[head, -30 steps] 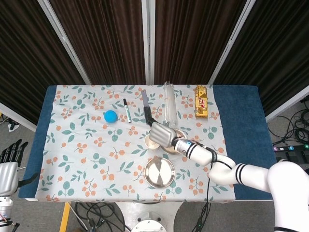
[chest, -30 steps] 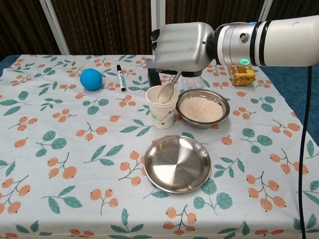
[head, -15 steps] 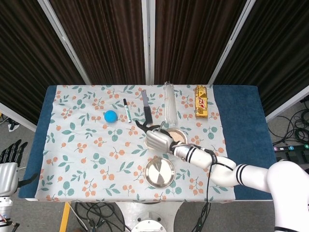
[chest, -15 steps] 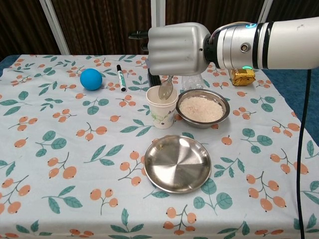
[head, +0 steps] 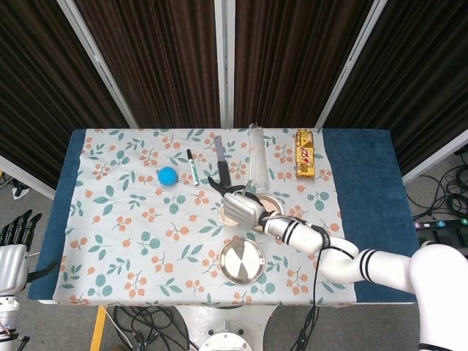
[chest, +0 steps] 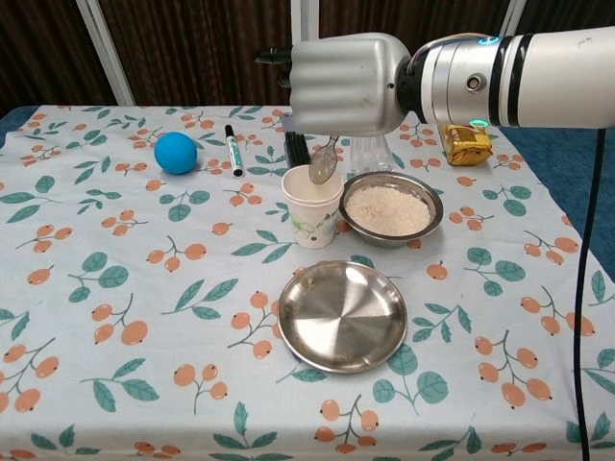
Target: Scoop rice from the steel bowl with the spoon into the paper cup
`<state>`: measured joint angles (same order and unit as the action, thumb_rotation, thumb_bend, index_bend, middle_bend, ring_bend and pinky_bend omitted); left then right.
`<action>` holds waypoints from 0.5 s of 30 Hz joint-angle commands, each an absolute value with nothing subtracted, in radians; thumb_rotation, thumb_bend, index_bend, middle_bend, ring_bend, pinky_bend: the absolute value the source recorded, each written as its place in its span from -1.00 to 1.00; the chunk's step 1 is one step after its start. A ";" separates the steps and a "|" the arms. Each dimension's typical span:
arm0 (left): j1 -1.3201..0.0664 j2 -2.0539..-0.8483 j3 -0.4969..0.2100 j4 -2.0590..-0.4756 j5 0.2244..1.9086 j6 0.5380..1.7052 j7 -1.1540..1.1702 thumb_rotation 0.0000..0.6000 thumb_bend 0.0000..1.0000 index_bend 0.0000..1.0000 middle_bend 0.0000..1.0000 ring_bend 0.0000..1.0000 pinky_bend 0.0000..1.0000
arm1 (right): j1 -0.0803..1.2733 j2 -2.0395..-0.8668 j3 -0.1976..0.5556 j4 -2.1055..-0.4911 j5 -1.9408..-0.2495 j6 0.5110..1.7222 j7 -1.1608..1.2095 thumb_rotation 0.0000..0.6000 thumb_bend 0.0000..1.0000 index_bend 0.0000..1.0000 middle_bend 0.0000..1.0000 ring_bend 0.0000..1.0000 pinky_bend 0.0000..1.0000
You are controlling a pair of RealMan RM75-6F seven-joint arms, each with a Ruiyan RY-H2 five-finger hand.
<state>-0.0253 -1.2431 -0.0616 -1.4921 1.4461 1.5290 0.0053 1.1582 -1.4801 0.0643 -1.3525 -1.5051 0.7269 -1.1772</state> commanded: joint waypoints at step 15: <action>-0.023 -1.236 -0.063 -1.505 1.455 1.541 0.013 1.00 -0.89 -0.75 -0.74 -0.84 -0.76 | 1.056 -1.444 0.071 -1.393 -1.503 0.869 -1.038 1.00 -0.25 0.26 0.17 -0.47 -1.00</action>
